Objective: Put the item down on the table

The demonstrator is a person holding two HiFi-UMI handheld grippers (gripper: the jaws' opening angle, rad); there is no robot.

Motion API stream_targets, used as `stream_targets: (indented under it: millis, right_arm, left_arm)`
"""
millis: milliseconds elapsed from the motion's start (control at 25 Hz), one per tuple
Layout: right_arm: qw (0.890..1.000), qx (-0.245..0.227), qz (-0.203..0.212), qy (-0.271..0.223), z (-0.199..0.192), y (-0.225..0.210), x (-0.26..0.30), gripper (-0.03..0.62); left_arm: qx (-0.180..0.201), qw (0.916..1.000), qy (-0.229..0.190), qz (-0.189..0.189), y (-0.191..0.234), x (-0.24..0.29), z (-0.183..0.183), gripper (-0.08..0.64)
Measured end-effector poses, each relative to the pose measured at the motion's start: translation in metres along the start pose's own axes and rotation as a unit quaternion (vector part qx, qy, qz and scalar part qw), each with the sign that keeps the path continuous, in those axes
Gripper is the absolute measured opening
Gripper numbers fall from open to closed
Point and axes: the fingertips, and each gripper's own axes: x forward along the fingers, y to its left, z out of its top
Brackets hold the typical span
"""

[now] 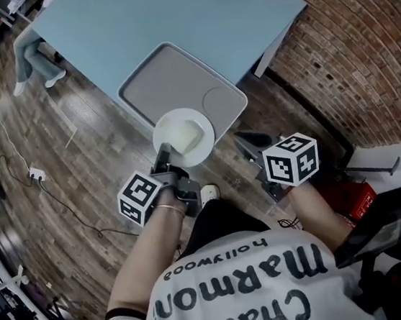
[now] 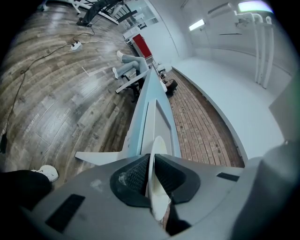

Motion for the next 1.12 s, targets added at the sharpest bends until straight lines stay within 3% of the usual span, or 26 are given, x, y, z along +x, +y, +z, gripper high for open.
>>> stream_targets:
  millis: [480, 760, 1120]
  right_arm:
    - [0.999, -0.002, -0.047, -0.007, 0.023, -0.002, -0.002, 0.011]
    - [0.997, -0.017, -0.078, -0.019, 0.042, -0.003, -0.024, 0.011]
    - [0.997, -0.049, -0.05, -0.012, 0.075, -0.02, -0.022, 0.011]
  left_arm:
    - [0.052, 0.9966, 0.06, 0.02, -0.004, 0.014, -0.002, 0.029]
    - [0.087, 0.9936, 0.067, 0.025, -0.006, 0.013, -0.002, 0.031]
    - [0.125, 0.9899, 0.059, 0.029, -0.013, 0.015, -0.013, 0.031]
